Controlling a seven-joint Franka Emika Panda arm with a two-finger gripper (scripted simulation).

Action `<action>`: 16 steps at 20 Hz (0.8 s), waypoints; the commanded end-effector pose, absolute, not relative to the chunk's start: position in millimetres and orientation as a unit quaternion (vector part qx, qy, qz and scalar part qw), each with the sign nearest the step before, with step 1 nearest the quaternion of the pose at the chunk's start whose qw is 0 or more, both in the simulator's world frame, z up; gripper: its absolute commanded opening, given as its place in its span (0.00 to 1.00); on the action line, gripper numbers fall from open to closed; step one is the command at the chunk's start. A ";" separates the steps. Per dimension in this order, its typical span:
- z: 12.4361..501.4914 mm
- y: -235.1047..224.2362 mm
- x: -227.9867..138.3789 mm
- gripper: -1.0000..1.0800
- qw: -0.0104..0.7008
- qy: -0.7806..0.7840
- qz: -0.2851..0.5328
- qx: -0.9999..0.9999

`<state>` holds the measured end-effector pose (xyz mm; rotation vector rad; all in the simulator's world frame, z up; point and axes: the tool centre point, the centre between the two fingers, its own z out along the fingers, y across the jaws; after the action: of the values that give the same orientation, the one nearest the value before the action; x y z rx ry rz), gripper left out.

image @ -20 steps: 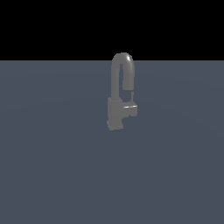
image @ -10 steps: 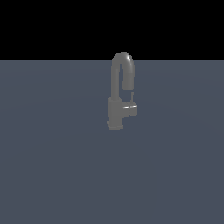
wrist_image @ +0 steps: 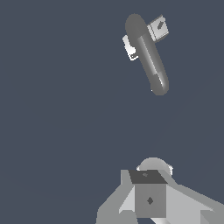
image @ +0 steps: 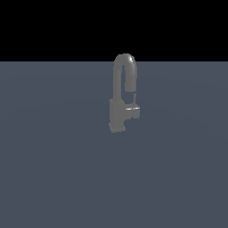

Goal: Turn on the faucet by rotating a designated handle.

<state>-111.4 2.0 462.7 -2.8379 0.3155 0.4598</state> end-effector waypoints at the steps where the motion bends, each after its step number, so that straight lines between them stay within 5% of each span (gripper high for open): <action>1: 456.9 -0.9 -97.6 0.00 0.138 0.122 0.175 -0.967; 16: 410.8 -21.9 -23.0 0.00 0.217 0.202 0.276 -0.914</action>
<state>-30.1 -19.5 416.4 -2.5615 0.5412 0.7409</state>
